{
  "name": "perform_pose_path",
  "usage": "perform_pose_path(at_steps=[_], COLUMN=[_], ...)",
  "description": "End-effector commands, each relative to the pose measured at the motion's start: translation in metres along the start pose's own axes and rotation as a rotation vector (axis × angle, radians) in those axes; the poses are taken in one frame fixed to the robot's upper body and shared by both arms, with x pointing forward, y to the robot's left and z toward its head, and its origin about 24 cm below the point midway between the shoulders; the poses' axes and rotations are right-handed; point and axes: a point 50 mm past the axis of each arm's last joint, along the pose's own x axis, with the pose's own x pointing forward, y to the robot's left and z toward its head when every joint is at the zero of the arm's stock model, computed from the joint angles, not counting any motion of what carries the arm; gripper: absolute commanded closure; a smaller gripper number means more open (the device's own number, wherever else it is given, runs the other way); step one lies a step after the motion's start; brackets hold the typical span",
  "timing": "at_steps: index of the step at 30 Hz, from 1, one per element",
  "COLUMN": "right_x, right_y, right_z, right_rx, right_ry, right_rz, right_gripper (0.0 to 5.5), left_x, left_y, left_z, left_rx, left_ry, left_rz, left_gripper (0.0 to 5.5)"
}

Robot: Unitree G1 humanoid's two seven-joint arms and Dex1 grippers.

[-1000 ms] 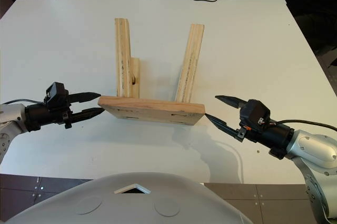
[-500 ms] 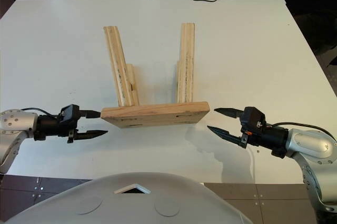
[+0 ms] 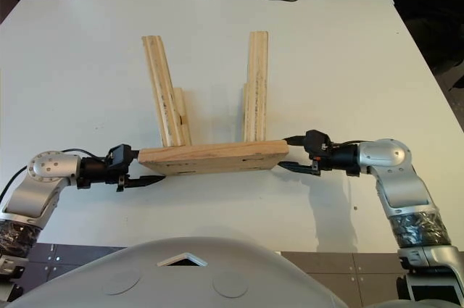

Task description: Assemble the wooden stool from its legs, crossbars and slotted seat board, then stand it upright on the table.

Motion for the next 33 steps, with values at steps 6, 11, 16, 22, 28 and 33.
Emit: perform_pose_path(at_steps=[6,11,16,22,28,33], right_x=[0.012,0.007,0.020,0.034,0.029,0.024], right_y=[0.010,0.017,0.018,0.022,0.031,0.040], right_z=[-0.008,-0.009,-0.006,-0.009,-0.009,-0.004], right_rx=[-0.011,0.021,0.010,0.010,0.073,0.130], right_ry=[0.021,0.022,-0.001,-0.007,-0.032,-0.055], right_rz=[0.110,0.150,0.160,0.175,0.190,0.202], right_gripper=[2.69,2.69,2.69,2.69,3.65,4.12], left_x=[0.007,0.009,0.010,0.012,0.015,0.014], left_y=[-0.001,-0.002,0.000,0.004,0.007,0.002], left_z=[-0.004,-0.005,-0.006,-0.002,0.007,0.014], left_rx=[0.033,0.035,0.031,0.034,0.024,0.012], left_ry=[0.051,0.051,0.052,0.043,0.009,-0.024], left_rz=[-0.091,-0.092,-0.092,-0.111,-0.132,-0.157], left_gripper=[2.75,2.75,2.75,3.17,4.07,4.07])
